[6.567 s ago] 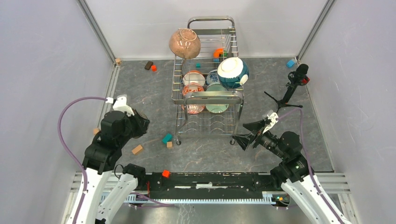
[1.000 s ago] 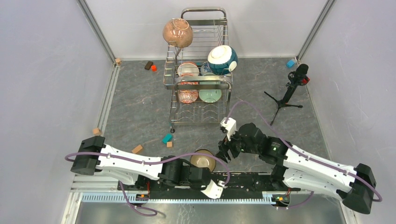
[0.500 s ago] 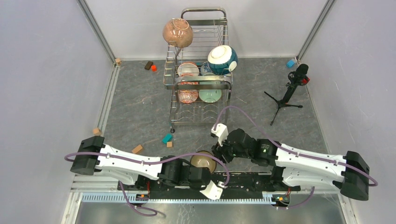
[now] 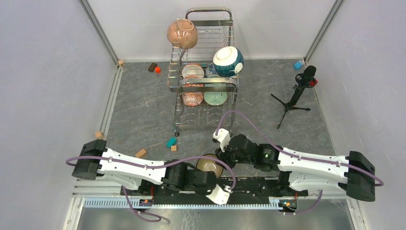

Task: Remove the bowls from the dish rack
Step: Place the bowl at the center of the board.

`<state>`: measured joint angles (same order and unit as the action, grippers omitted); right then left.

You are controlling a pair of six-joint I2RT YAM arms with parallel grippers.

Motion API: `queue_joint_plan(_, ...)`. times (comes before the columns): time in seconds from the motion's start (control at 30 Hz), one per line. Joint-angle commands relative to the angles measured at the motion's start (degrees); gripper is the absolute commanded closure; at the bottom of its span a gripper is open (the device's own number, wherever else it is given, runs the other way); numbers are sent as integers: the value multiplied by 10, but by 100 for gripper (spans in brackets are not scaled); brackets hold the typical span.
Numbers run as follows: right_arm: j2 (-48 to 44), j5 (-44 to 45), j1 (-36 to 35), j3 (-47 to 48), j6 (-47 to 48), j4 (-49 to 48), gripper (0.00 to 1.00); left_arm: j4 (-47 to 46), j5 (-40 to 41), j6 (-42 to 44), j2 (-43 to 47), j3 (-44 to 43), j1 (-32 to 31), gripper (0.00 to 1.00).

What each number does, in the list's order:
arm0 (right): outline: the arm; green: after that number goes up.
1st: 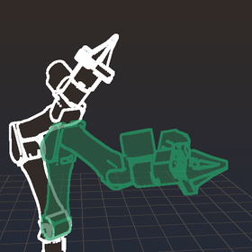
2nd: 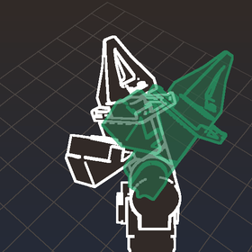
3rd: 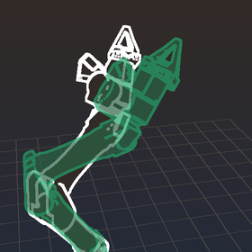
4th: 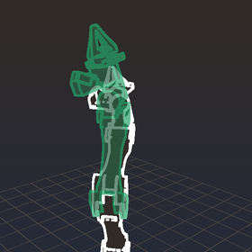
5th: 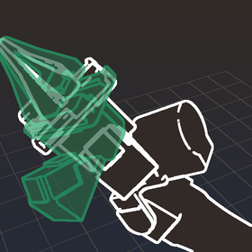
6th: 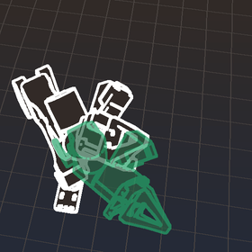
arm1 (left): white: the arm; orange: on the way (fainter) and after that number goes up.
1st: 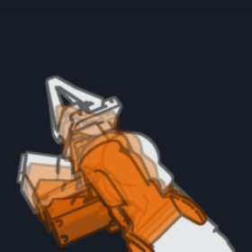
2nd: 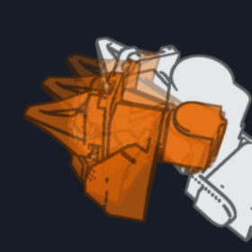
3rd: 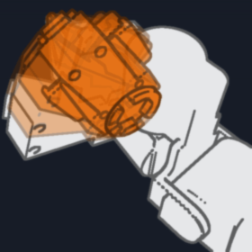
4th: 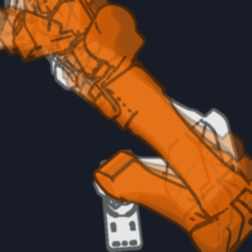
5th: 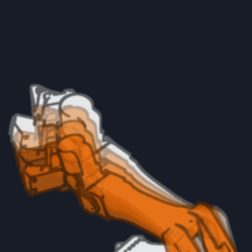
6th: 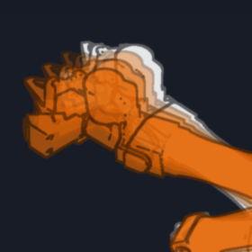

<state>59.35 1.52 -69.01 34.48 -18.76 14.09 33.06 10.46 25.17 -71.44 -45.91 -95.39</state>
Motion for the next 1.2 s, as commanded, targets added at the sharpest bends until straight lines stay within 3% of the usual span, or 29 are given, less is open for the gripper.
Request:
queue_joint_plan(0.0, 7, 8, -7, 0, -11, -18, 65, -41, 37, -2, -8, -40, -4, 98)
queue_joint_plan(0.27, 4, 25, -8, 1, -13, -5, 98, -57, 68, -35, -10, -32, -3, 96)
queue_joint_plan(0.57, -38, 69, -7, -16, -30, 5, 100, -78, 106, -102, 53, -6, -3, 43)
queue_joint_plan(0.6, -42, 73, -7, -18, -32, 5, 100, -81, 109, -107, 61, -2, -4, 34)
queue_joint_plan(0.67, -50, 85, -7, -22, -36, 9, 100, -80, 113, -116, 80, 4, -3, 1)
queue_joint_plan(0.9, -104, 174, -7, -62, -58, 25, 100, -43, 185, -227, 131, -12, -4, 0)
queue_joint_plan(1.17, -167, 255, -6, -116, -95, 5, 100, -52, 305, -512, 145, -2, 11, 0)
